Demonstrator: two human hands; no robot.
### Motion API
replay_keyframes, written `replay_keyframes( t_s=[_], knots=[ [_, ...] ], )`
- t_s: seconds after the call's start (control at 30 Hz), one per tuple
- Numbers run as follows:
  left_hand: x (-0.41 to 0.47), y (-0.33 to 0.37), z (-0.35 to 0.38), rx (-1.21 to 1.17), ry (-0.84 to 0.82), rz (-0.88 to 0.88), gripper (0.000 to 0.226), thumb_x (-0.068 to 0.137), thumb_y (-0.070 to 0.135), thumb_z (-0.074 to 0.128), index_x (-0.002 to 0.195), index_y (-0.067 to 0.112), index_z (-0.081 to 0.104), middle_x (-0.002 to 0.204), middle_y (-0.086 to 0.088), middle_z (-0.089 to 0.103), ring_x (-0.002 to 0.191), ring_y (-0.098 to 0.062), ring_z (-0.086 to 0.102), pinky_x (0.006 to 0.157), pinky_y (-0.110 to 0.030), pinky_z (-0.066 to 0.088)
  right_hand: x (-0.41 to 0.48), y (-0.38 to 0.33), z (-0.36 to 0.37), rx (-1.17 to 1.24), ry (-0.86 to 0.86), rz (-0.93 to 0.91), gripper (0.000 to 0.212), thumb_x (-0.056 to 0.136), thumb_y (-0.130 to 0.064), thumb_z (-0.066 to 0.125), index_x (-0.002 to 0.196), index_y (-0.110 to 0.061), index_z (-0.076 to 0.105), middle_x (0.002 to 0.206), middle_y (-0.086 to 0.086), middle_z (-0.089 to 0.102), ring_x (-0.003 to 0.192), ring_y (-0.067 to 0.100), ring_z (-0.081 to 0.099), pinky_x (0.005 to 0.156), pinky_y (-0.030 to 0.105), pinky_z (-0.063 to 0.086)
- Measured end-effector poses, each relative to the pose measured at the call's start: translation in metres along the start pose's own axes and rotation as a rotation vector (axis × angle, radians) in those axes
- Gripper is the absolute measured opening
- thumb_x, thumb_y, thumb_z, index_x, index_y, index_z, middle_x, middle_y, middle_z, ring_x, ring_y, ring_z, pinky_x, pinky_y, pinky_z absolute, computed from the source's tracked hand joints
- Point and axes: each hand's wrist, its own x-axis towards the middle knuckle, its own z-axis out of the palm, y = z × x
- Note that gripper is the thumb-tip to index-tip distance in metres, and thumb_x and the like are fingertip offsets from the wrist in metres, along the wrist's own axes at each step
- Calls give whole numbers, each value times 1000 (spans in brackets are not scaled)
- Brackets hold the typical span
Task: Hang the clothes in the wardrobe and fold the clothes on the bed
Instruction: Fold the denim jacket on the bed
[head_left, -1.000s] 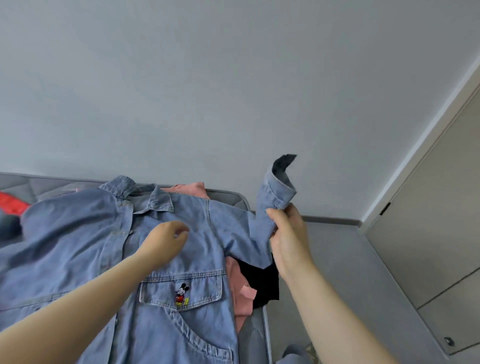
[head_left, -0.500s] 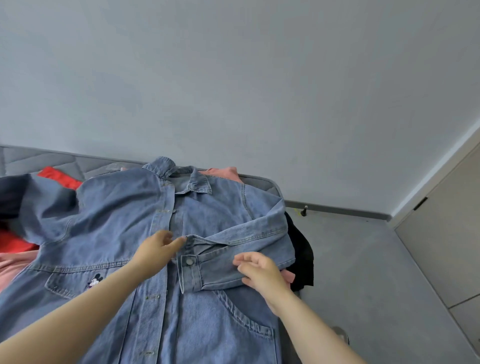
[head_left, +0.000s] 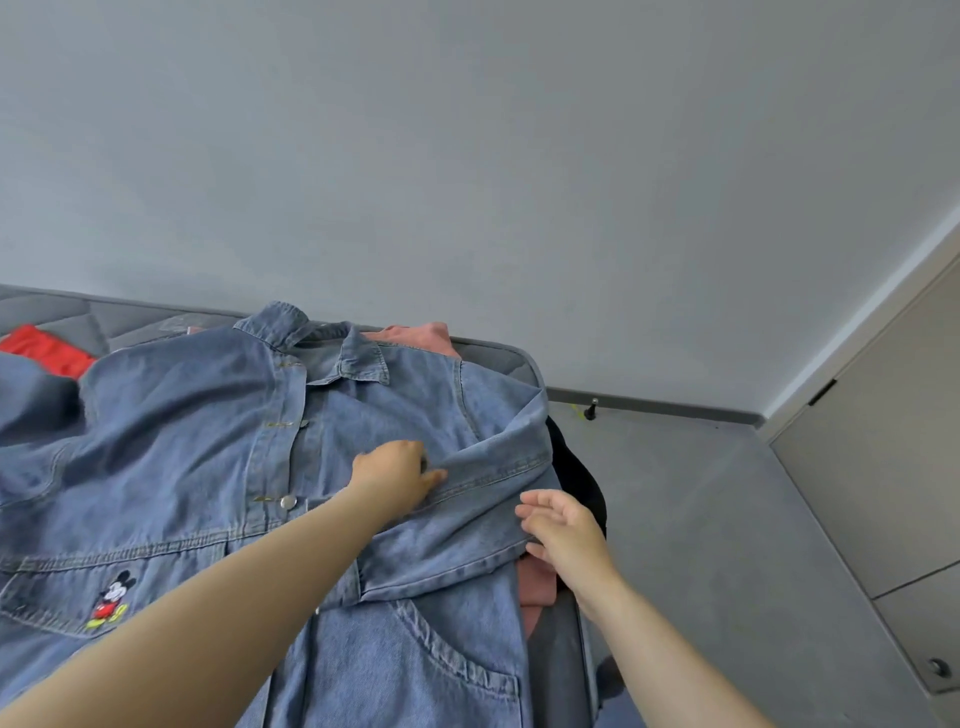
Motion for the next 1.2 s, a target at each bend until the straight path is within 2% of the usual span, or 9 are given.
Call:
replay_keyframes(
  t_s=[0.07,0.17,0.23,0.37,0.53,0.67,0.83,1.07,1.2],
  knots=[
    [-3,0,-2,-121,-15,80,39,89,39,63,62,17,45,60,2,44,59,-16,44,53,-26,31,8,0,-5,-8,17,-11,27,92,-1,50,107,-22,60,111,-3,64,96,5,60,78,22,52],
    [-17,-15,-20,-283,77,190,46,82,31,70,54,18,36,48,8,35,48,-6,34,48,-24,24,18,-4,-8,-85,62,-50,33,91,-1,51,119,-18,57,120,0,59,110,13,57,96,31,48],
    [-28,-37,-41,-313,182,198,43,80,28,67,54,19,34,45,7,36,46,-6,35,48,-23,25,24,-10,-5,-159,81,-115,34,91,-3,53,120,-19,56,117,-7,56,110,9,56,85,10,44],
    [-40,-114,-72,-139,292,10,30,80,18,61,62,15,37,60,-2,48,62,-23,47,56,-36,30,34,-20,17,-275,34,-217,32,90,-12,57,113,-34,53,118,-10,47,88,-20,49,64,-3,38],
    [-47,-175,-62,4,4,-295,30,80,25,66,101,12,49,107,-13,59,87,-26,50,71,-29,38,31,-24,59,-489,-96,-199,54,91,-25,57,143,-28,41,146,-5,39,120,9,47,92,19,44],
    [-39,-148,-53,-44,92,-167,57,79,57,64,120,20,48,118,-1,55,98,-20,53,78,-30,42,30,-21,71,-604,-151,-195,55,92,-25,56,145,-27,39,152,-1,28,117,8,41,60,1,39],
    [-10,-87,-55,-138,169,-52,47,98,53,36,88,12,58,84,-4,61,84,-25,57,69,-34,43,33,-16,66,-638,-98,-204,48,95,-22,55,141,-16,47,154,1,26,136,14,34,94,13,29],
    [17,-88,-47,-219,-29,-71,43,92,34,57,60,15,35,60,-1,38,58,-17,37,52,-29,26,36,-2,58,-709,-109,-241,44,94,-21,55,137,-10,53,154,4,26,138,14,34,102,12,26],
    [16,-104,-54,-240,332,-38,40,95,38,53,66,13,41,64,-4,51,66,-25,50,54,-33,30,37,-3,60,-732,-95,-261,41,95,-21,53,135,-10,54,153,2,28,134,12,39,98,12,32]
  ],
)
